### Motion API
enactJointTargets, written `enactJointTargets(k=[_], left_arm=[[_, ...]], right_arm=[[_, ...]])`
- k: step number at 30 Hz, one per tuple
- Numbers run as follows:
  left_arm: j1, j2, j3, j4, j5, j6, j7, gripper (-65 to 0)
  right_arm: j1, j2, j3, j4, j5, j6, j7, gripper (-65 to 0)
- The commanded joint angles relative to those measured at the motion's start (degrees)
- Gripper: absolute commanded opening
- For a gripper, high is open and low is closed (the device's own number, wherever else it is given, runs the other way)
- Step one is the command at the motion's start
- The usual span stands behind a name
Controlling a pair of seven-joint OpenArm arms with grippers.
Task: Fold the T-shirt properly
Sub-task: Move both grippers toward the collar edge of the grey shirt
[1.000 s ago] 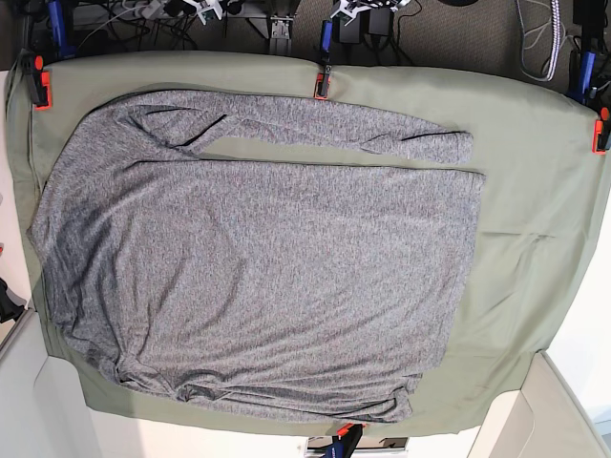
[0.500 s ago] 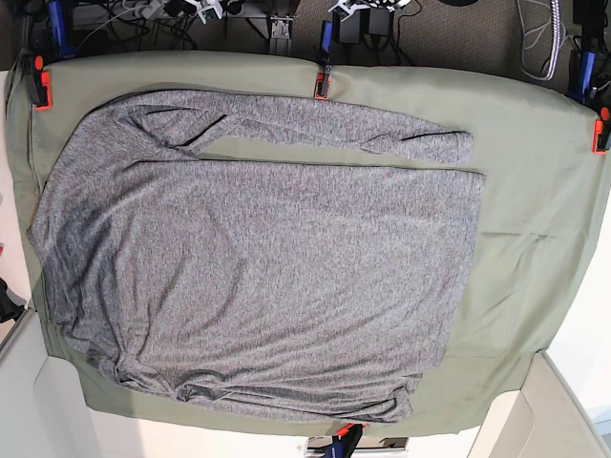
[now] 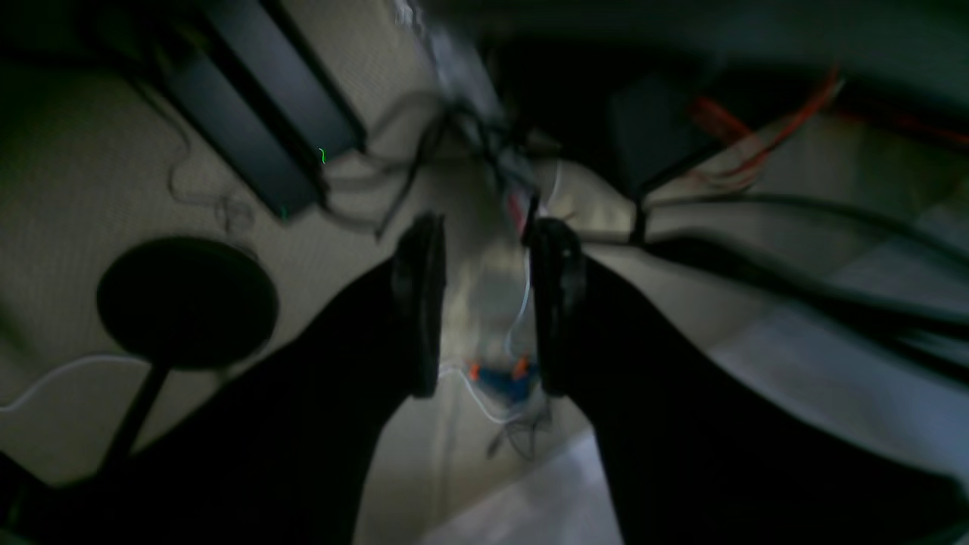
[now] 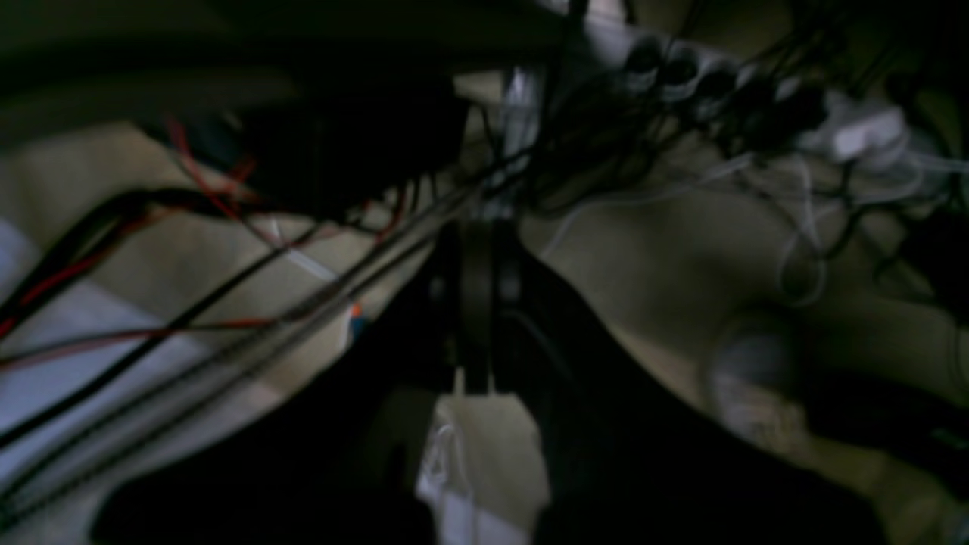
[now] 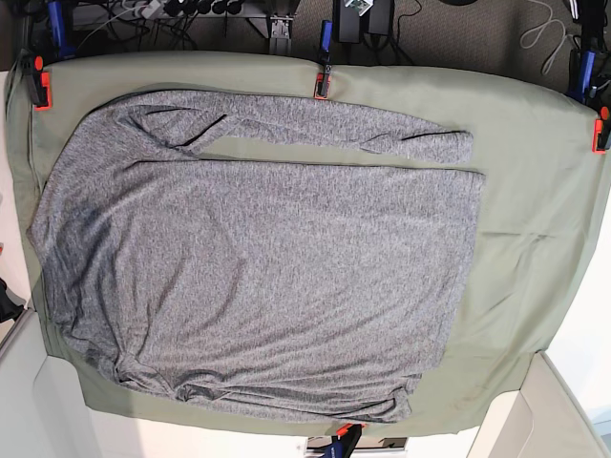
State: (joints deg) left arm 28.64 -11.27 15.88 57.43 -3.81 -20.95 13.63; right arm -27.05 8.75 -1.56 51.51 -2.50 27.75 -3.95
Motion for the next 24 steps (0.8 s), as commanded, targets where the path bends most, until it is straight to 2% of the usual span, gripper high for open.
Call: enactJointTargets(k=[1, 5, 10, 12, 14, 16, 19, 21, 22, 24], left_arm=[[2.3, -0.7, -1.9, 3.9, -0.2, -0.4, -0.4, -45.6], [9.3, -2.2, -9.7, 17.8, -0.6, -5.3, 0.0, -45.6], [16.4, -4.7, -19.0, 33.0, -7.9, -9.5, 2.3, -45.4], [18.4, -5.1, -22.9, 38.2, -9.2, -12.5, 3.4, -45.4], [20.2, -5.3, -26.9, 42.8, -11.8, -15.5, 5.5, -45.4], [21.7, -6.1, -30.2, 46.8, -16.8, -16.0, 8.0, -45.0], [23.7, -6.8, -35.1, 51.8, -22.9, -17.3, 10.1, -37.8], [24.8, -7.0, -37.9, 54.3, -26.3, -18.3, 10.1, -33.1], [25.1, -7.0, -39.1, 55.3, -27.5, -18.4, 10.1, -31.5], [25.2, -7.1, -41.2, 56.5, -29.8, -18.4, 10.2, -30.1]], right_arm=[[-2.3, 1.2, 0.0, 3.6, 1.7, 0.9, 0.9, -65.0], [-10.1, 4.9, 0.0, 17.8, 6.2, 1.0, 0.9, -65.0], [-19.6, 10.2, 0.5, 36.4, 10.2, 1.0, 0.9, -65.0], [-22.8, 11.8, 1.9, 43.3, 11.9, 1.0, 0.7, -65.0], [-25.1, 12.4, 4.5, 49.7, 13.7, 1.0, -0.8, -65.0], [-26.4, 12.4, 7.8, 55.4, 17.4, 1.0, -4.3, -65.0], [-26.5, 12.3, 13.2, 61.8, 25.3, 0.1, -11.1, -65.0], [-26.1, 12.3, 17.0, 64.1, 29.9, -2.1, -12.7, -65.0], [-25.6, 12.3, 18.7, 64.7, 31.6, -3.5, -12.7, -63.0], [-23.7, 12.3, 21.9, 64.7, 33.9, -5.6, -12.9, -52.8]])
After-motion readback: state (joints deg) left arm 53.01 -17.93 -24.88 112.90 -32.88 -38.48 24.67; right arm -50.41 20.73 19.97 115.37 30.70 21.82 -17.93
